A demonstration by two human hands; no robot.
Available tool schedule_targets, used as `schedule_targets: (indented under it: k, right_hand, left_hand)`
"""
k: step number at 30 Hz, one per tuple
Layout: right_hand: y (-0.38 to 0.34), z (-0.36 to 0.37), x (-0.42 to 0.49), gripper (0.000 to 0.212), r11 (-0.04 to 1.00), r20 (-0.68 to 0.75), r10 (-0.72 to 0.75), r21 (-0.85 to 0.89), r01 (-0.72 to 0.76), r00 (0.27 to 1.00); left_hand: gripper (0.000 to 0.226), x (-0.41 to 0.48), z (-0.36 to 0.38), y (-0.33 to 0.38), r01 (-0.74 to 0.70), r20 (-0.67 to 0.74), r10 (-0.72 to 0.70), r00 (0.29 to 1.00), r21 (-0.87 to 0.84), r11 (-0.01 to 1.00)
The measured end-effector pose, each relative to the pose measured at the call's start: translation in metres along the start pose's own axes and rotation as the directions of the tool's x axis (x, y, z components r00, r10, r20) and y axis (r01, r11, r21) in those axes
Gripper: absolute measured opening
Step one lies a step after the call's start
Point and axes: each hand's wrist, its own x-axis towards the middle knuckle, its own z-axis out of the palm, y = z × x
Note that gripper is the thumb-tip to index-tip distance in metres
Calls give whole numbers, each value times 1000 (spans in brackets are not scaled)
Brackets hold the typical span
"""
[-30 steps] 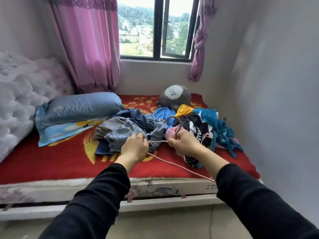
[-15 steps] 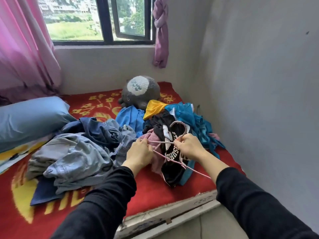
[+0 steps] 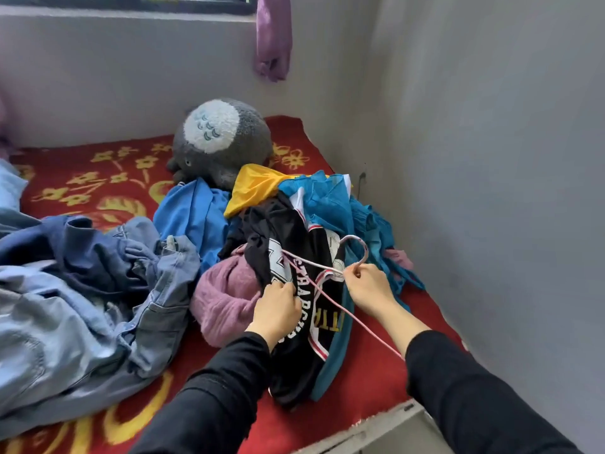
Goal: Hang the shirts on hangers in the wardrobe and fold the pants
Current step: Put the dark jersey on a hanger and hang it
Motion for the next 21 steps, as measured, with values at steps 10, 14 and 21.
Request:
schedule_targets:
  k: [10,14,21]
  right_hand:
    - [83,30,116,29,893,-324,294,429,-138,899]
    - [106,28,135,26,832,-349,345,543,-113,871]
    - [106,15,143,20,760,-284,438,624,-182,853]
  left_hand:
    - [56,121,128,19,-124,24,122,992,190,974]
    - [60,145,138,25,-100,-10,112,994,372,923]
    - [19,170,109,38,6,44,-10,999,108,994]
